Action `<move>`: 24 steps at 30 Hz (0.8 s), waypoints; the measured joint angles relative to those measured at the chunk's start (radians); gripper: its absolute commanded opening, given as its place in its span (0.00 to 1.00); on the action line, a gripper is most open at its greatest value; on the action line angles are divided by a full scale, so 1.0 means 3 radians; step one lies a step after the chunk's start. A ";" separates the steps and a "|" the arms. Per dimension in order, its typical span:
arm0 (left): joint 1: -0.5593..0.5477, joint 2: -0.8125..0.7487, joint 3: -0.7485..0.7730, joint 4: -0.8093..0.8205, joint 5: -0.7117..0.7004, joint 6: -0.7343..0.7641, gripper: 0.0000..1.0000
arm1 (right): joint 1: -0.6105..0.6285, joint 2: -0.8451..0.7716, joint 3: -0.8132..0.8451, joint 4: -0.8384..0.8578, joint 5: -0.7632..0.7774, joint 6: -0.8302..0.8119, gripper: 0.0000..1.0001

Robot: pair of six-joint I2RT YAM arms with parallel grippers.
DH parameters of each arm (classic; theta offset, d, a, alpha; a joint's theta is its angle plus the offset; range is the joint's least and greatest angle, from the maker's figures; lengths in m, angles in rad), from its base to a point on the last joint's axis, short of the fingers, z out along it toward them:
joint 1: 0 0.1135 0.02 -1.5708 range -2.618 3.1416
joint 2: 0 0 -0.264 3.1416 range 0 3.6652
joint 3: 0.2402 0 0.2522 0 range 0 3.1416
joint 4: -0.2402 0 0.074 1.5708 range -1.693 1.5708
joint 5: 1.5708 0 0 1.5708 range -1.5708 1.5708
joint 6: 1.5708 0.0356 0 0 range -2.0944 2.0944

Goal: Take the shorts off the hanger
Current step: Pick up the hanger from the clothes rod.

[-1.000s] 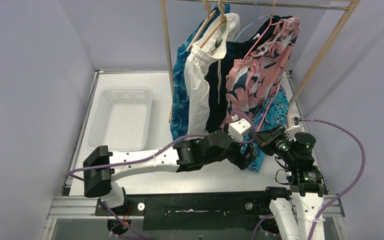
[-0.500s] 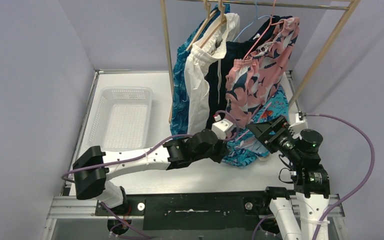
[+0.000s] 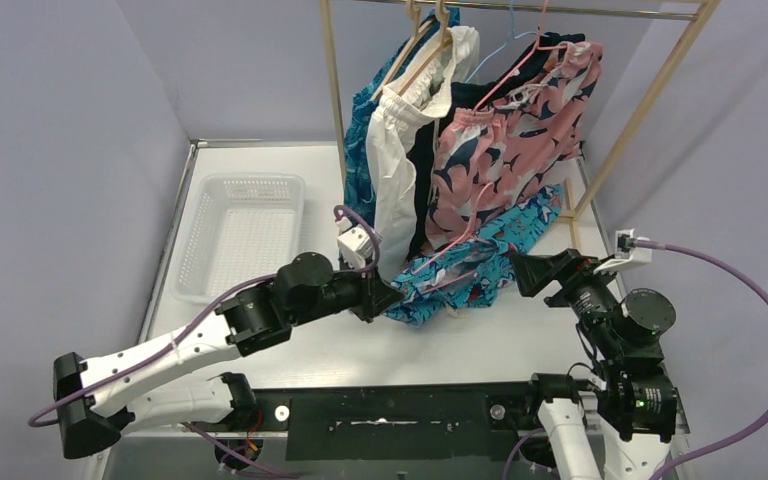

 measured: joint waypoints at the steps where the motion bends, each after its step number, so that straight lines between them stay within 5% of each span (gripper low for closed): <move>1: 0.0001 -0.0092 -0.0004 -0.0056 0.0066 0.0006 0.00 | 0.0000 -0.0041 -0.0071 0.0057 -0.0033 -0.0069 0.90; 13: 0.0010 -0.0823 0.0076 -0.0604 0.0615 0.0023 0.00 | 0.0000 0.0006 -0.0497 0.0740 -0.0595 -0.0350 0.88; 24: 0.0011 -0.1180 0.0748 -0.1301 0.0238 0.0167 0.00 | 0.0000 -0.0061 -0.0477 0.1638 -0.1109 -0.0123 0.85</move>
